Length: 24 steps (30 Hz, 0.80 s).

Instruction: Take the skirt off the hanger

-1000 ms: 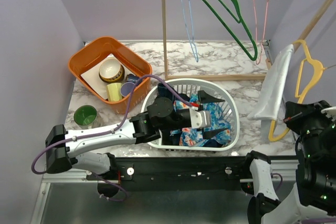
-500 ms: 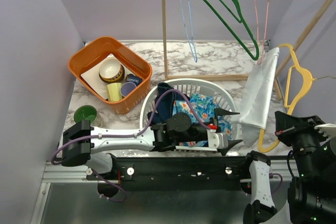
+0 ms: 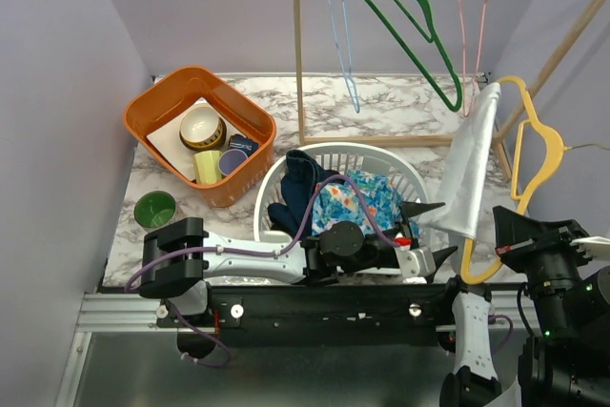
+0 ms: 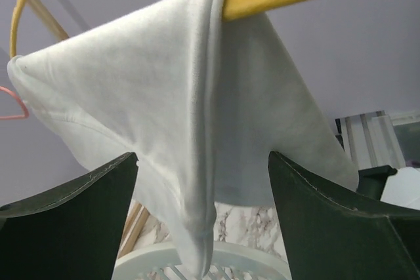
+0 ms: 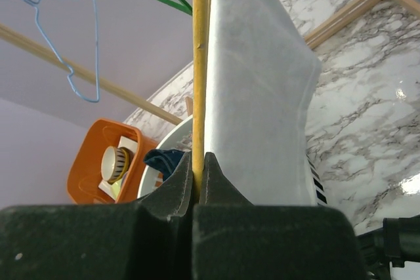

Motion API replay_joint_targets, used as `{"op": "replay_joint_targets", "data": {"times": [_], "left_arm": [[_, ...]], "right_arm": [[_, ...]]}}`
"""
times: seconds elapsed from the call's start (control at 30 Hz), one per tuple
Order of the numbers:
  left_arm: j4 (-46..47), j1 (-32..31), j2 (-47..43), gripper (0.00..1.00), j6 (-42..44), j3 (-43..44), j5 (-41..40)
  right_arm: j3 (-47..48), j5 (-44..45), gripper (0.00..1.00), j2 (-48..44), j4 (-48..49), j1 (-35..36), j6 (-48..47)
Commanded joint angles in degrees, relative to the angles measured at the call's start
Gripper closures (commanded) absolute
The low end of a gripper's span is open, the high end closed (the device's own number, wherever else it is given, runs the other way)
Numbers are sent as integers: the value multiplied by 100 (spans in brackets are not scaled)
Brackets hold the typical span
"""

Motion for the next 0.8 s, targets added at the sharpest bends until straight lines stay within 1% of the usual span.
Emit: {"op": "replay_joint_targets", "data": {"times": [0.0,0.13,0.17,0.23,0.3,0.33,0.37,0.43,0.47,0.53,0.63,0.77], "left_arm": [[839,-74,39,15,78,123,-495],[804,-83,118,22,60,246,-504],[848,-91,162,28,60,255,-539],[910,-100,206,37,52,290,-653],[1068,-118,267,47,51,308,-784],[1085,-144,268,56,60,308,-846],[1077,-153,268,77,104,299,-881],[989,-188,198,94,113,212,-952],[789,-188,58,100,113,176,-943],[551,-188,-118,100,87,10,-943],[278,-206,-619,100,43,-324,-952],[-739,-197,-1347,100,-80,-317,-847]], "right_arm": [[47,-312,99,-164,264,-46,130],[-32,-435,99,-244,352,-46,253],[-24,-453,99,-244,352,-46,262],[-15,-488,99,-252,361,-46,297],[-24,-532,99,-279,396,-46,332],[-41,-541,99,-305,422,-46,350],[-85,-532,99,-314,440,-46,359],[-164,-392,99,-340,528,-46,359],[-295,-278,99,-375,563,-46,333],[-471,248,99,-437,642,-46,306],[-744,1048,99,-612,896,-46,306],[-858,1866,99,-630,1125,-37,376]]}}
